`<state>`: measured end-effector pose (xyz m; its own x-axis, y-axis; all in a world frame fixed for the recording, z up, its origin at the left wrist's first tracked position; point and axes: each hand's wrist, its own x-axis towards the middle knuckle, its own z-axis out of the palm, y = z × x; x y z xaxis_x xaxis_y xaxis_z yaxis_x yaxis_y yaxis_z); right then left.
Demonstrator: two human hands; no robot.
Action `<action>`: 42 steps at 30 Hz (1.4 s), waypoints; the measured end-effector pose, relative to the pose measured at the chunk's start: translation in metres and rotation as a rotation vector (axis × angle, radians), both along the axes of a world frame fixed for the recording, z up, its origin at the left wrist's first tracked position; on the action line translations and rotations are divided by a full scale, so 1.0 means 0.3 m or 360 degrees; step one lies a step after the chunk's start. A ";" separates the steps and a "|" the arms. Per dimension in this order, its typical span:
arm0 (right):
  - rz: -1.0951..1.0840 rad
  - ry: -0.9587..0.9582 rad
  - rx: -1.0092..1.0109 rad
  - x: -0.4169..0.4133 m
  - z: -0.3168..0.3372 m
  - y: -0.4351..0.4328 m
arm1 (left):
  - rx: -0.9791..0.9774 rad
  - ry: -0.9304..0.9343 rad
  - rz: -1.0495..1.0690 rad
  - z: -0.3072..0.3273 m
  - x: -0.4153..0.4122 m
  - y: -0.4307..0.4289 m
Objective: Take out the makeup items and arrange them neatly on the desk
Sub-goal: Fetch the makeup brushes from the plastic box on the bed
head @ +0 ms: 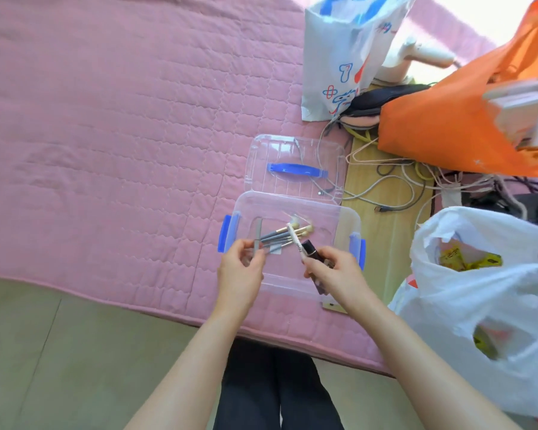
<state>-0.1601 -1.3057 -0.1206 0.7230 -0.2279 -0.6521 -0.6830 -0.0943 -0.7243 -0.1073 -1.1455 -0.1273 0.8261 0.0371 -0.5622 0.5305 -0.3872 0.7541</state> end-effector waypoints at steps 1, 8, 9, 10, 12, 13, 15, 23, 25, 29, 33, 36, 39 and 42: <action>-0.0045 -0.0036 0.0032 -0.010 0.043 0.009 | -0.0025 -0.0016 0.0043 0.040 -0.021 0.006; -0.0017 -0.0181 0.0021 -0.084 0.320 0.083 | -0.0051 -0.0076 0.0259 0.321 -0.191 0.062; 0.0012 -0.0197 0.0001 -0.099 0.357 0.097 | -0.0052 -0.0097 0.0279 0.358 -0.221 0.075; 0.0039 -0.0214 -0.0016 -0.116 0.396 0.112 | -0.0046 -0.0120 0.0293 0.397 -0.251 0.089; 0.0072 -0.0243 -0.0028 -0.148 0.469 0.146 | -0.0008 -0.0167 0.0311 0.467 -0.306 0.120; 0.0089 -0.0260 -0.0026 -0.165 0.501 0.164 | 0.0024 -0.0196 0.0314 0.497 -0.332 0.137; 0.0173 -0.0295 -0.0068 -0.198 0.553 0.203 | 0.0080 -0.0244 0.0322 0.555 -0.384 0.176; 0.0676 -0.0464 -0.0293 -0.296 0.654 0.397 | 0.0237 -0.0271 0.0491 0.679 -0.549 0.372; 0.0759 -0.0473 -0.0296 -0.301 0.674 0.457 | 0.0278 -0.0274 0.0555 0.687 -0.582 0.432; 0.0948 -0.0481 -0.0290 -0.293 0.698 0.601 | 0.0288 -0.0276 0.0721 0.708 -0.634 0.563; 0.1101 -0.0503 -0.0284 -0.278 0.734 0.781 | 0.0259 -0.0294 0.0872 0.738 -0.671 0.733; 0.1207 -0.0495 -0.0214 -0.270 0.764 0.931 | 0.0207 -0.0289 0.0966 0.761 -0.694 0.880; 0.1280 -0.0472 -0.0145 -0.265 0.787 1.086 | 0.0223 -0.0300 0.1062 0.781 -0.716 1.029; 0.1329 -0.0456 -0.0127 -0.261 0.804 1.241 | 0.0243 -0.0291 0.1133 0.800 -0.730 1.176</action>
